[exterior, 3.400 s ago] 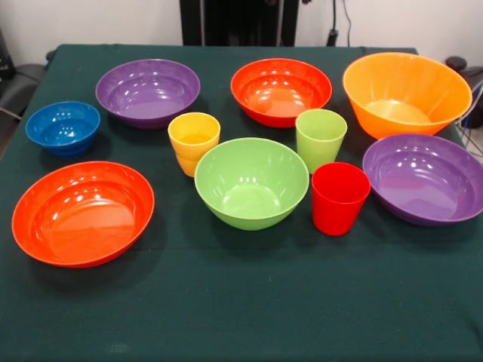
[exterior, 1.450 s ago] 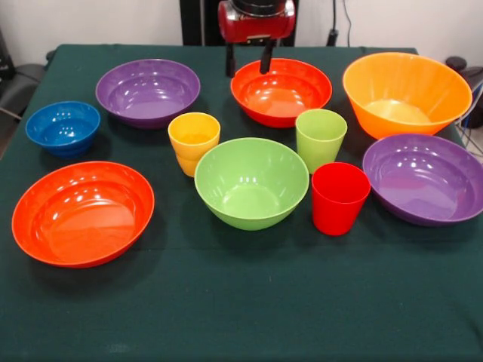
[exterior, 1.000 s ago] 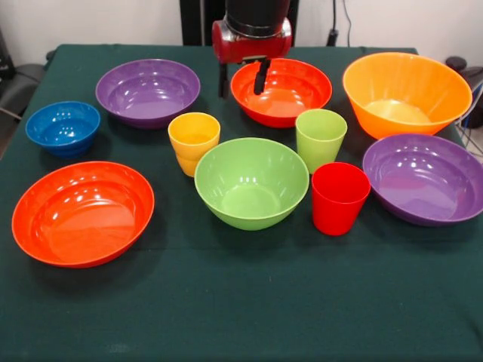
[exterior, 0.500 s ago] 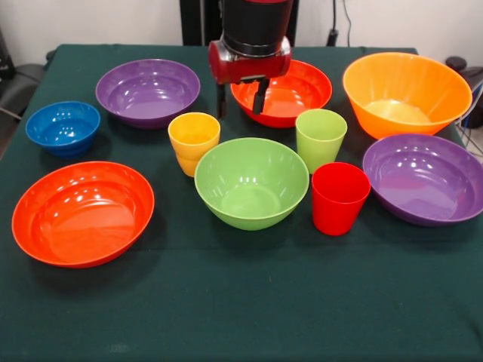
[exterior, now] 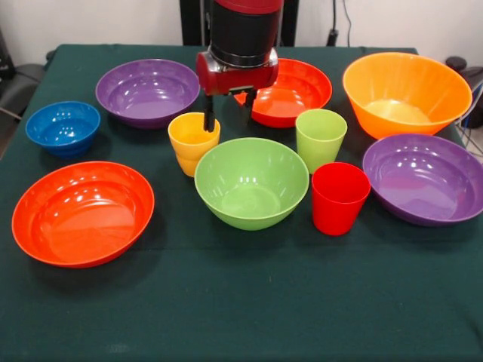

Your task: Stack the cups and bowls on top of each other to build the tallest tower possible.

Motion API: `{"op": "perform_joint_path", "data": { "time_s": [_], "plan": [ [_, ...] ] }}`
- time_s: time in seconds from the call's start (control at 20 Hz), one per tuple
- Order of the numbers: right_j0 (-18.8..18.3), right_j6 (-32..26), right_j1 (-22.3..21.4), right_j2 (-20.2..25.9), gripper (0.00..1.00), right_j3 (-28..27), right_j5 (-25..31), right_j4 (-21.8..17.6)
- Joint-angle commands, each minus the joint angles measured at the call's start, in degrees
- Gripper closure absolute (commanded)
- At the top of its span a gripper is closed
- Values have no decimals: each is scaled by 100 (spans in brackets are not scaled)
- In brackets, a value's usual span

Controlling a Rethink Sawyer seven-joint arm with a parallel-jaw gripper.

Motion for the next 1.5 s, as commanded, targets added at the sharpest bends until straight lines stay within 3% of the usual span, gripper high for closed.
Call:
{"op": "perform_joint_path", "data": {
  "time_s": [0.05, 1.5],
  "plan": [
    [-101, -1480, 178, 485, 0, -223, 280, -607],
    [-225, -890, 26, 429, 0, 568, -8, -972]
  ]
}}
